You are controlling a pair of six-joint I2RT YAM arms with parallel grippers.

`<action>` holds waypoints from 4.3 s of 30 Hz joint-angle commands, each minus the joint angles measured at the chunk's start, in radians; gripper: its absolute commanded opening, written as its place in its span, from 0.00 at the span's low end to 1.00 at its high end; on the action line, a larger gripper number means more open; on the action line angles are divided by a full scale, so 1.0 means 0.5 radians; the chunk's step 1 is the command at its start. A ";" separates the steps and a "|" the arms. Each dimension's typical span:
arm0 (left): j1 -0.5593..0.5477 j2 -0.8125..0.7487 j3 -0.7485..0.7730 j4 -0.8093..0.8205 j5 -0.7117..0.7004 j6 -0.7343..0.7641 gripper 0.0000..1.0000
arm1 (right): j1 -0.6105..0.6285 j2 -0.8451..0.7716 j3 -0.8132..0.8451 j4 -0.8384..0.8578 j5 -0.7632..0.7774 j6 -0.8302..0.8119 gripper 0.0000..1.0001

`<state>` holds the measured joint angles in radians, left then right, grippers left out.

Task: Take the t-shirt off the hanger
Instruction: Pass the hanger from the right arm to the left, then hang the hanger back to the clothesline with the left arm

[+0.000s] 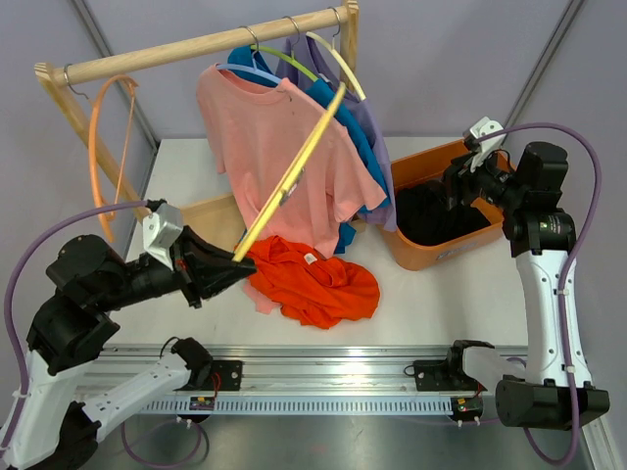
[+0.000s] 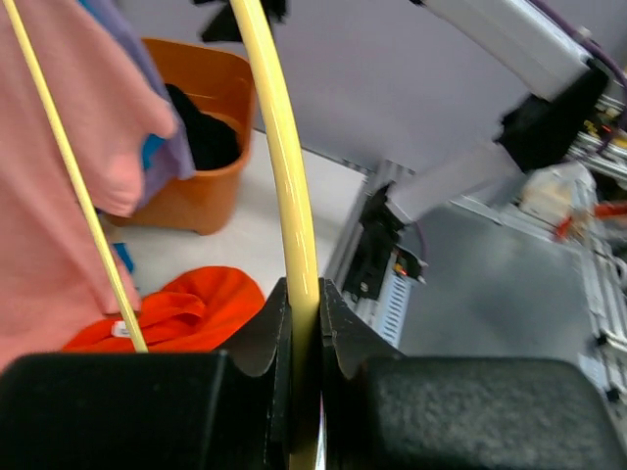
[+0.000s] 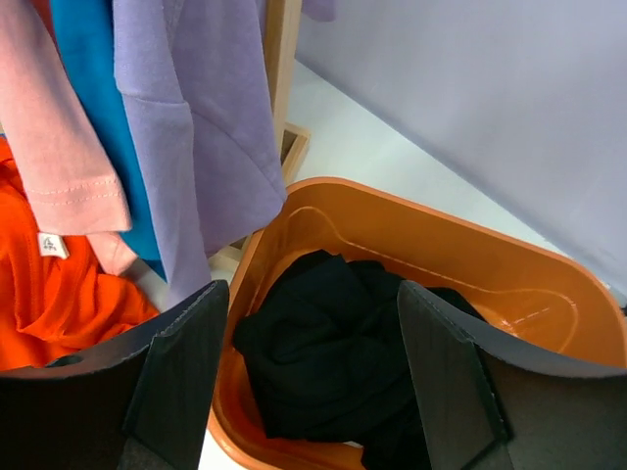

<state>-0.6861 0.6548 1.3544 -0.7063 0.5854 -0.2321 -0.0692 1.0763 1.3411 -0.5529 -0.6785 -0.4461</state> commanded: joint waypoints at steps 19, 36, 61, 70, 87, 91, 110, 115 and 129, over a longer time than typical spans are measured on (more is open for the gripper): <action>0.004 -0.104 -0.144 0.296 -1.686 -0.287 0.00 | 0.000 0.056 -0.298 0.176 -0.165 0.052 0.77; 0.001 -0.586 -0.331 0.308 -1.449 -0.174 0.00 | -0.003 0.059 -0.366 0.204 -0.208 0.039 0.77; 0.458 0.421 0.374 0.296 -1.794 -0.563 0.00 | -0.003 -0.030 -0.369 0.219 -0.300 0.098 0.77; 0.933 0.488 0.347 0.541 -1.260 -1.026 0.00 | -0.003 -0.076 -0.390 0.228 -0.315 0.116 0.77; 1.725 0.574 0.098 0.870 -0.539 -1.732 0.00 | -0.003 -0.158 -0.387 0.204 -0.367 0.147 0.77; 1.756 0.510 0.025 0.833 -0.548 -1.754 0.00 | 0.000 -0.149 -0.393 0.216 -0.389 0.150 0.77; 1.786 0.252 -0.018 0.609 -0.762 -1.653 0.69 | 0.000 -0.155 -0.393 0.158 -0.560 0.116 0.77; 1.786 0.188 0.083 0.308 -0.959 -1.438 0.86 | -0.003 -0.149 -0.393 0.158 -0.606 0.125 0.77; 1.786 0.096 0.304 0.167 -0.993 -0.838 0.93 | 0.129 -0.005 -0.210 -0.549 -1.125 -0.524 0.80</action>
<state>0.2039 0.7223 1.4517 -0.6552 0.0723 -0.7803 -0.0368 1.0496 1.1698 -0.6022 -1.1057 -0.4870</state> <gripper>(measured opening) 0.928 0.797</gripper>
